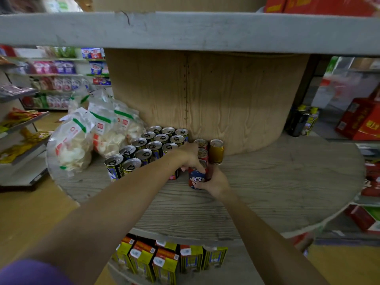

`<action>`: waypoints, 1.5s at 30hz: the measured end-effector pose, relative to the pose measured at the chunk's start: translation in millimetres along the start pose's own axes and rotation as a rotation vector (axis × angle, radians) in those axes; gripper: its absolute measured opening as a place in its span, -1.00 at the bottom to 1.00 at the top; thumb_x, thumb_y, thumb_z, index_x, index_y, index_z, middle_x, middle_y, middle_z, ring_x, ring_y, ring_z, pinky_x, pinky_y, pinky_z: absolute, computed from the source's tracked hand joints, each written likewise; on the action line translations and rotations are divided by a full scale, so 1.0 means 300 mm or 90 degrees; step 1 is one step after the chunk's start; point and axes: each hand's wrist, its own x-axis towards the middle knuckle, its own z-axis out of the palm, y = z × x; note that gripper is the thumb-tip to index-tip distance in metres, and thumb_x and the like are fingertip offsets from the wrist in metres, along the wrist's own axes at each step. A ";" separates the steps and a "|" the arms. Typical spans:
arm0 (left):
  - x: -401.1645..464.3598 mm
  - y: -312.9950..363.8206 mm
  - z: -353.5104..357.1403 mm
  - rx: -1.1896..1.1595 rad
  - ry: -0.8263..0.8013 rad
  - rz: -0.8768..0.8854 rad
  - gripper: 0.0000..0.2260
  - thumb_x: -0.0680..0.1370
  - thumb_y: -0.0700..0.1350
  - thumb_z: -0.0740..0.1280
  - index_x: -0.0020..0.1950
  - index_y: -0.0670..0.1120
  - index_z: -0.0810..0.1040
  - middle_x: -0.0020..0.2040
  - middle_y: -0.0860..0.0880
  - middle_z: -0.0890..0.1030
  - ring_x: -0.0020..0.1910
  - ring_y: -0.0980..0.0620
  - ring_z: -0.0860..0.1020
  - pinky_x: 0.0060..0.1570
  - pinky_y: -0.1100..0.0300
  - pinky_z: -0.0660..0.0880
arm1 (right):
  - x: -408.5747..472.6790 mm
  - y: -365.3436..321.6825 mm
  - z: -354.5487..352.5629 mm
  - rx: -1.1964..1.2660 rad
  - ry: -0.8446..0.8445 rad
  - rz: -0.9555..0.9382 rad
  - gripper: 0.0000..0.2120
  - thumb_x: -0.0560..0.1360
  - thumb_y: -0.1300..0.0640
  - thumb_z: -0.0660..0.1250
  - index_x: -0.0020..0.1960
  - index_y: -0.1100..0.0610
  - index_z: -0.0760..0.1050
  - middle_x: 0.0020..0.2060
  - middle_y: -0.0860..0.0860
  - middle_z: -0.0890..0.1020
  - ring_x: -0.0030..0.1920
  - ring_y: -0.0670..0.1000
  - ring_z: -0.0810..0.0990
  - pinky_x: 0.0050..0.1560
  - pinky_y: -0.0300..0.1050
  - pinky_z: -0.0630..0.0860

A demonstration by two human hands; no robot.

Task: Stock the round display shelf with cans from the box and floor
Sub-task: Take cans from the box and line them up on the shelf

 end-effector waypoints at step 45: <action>-0.737 0.786 1.546 0.017 -0.374 0.314 -0.74 0.53 -0.09 0.36 -0.30 0.01 0.35 0.09 -0.17 0.53 -0.01 -0.07 0.51 -0.31 0.17 0.31 | -1.695 1.051 -0.369 -0.109 0.127 0.463 -0.81 0.37 0.32 0.40 -0.02 0.35 0.55 -0.05 0.25 0.63 0.01 0.24 0.58 -0.03 0.06 0.50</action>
